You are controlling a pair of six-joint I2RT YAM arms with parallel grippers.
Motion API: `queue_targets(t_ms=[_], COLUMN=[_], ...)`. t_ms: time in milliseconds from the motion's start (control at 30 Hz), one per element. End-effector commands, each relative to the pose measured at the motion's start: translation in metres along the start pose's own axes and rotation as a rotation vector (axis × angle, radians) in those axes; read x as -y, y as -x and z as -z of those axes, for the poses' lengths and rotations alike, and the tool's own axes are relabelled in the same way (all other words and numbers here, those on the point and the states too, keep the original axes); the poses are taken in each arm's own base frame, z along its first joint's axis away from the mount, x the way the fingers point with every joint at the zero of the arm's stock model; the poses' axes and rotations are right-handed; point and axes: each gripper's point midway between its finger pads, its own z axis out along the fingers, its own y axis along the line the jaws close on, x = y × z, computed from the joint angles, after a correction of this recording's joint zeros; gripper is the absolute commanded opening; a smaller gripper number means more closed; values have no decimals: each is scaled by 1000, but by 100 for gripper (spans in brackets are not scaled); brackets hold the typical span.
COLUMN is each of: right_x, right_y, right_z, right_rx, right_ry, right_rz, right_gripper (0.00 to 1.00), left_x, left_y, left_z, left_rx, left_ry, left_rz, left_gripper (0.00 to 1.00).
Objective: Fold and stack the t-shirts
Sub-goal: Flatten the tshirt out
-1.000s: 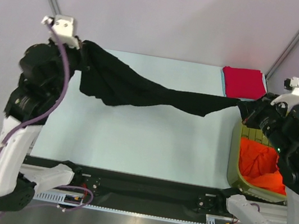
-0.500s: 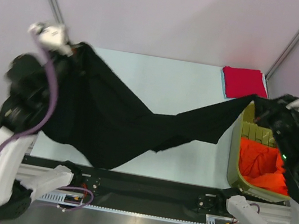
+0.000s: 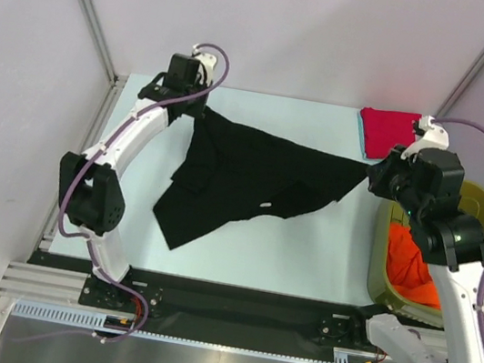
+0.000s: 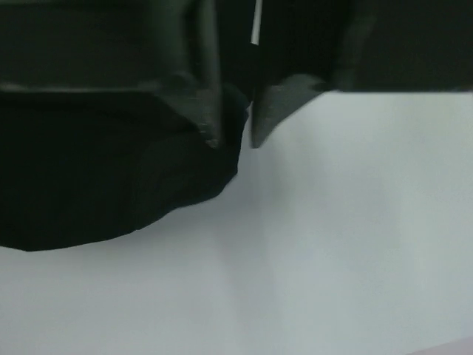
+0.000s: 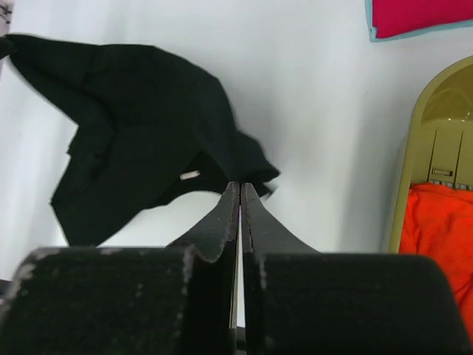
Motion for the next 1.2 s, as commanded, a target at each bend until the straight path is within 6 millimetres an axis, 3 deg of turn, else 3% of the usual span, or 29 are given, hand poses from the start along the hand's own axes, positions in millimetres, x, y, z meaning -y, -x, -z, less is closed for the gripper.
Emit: queue_targets(t_ms=[0,67,100,200,233,267,300,333,400,467,500,533,600,633,833,900,1033,1167], right_x=[-1,-1,-2,-4,-5,-5,-5,-5,-7,-10,-11,-11,-17,-20,-21,-22,-23,-22], right_y=[11,2,0,-8,-10,-11,-13,-15,-15,-15,-14,-13,-14,-17,-29,-29,-27,-28], right_z=[12,7,7,2,1,0,-2,-4,-6,-7,-7,-6,-5,-4,-4,-2,3,6], right_rx=[76,60,58,37,30,29,20,13,10,8,9,13,1,-8,-25,-23,-14,-16], right_ry=[23,29,33,52,59,62,63,67,84,95,98,100,130,146,167,174,182,178], right_rz=[-18,-24,-32,-31,-26,-21,-7,-2,11,14,10,0,-13,-18,-29,-35,-35,-30], right_gripper=[0,0,0,0,0,0,0,0,0,0,0,0,0,0,0,0,0,0], left_x=[-8,-14,-21,-22,-18,-10,0,21,53,68,72,76,84,89,97,103,94,97], left_y=[64,57,49,28,21,1,-10,-26,-96,-137,-154,-185,-208,-232,-294,-298,-304,-307], left_z=[32,43,51,86,100,114,124,131,140,148,157,158,165,165,162,158,147,136], left_rx=[131,116,97,83,84,72,66,43,-95,-180,-210,-273,-317,-377,-501,-515,-510,-508], left_ry=[20,61,108,125,115,88,64,37,35,35,46,61,43,36,90,84,156,148], left_rz=[48,91,128,223,254,275,299,276,238,256,316,316,418,433,556,594,595,620], left_gripper=[36,47,65,87,87,85,79,76,74,74,70,67,53,51,59,58,55,47])
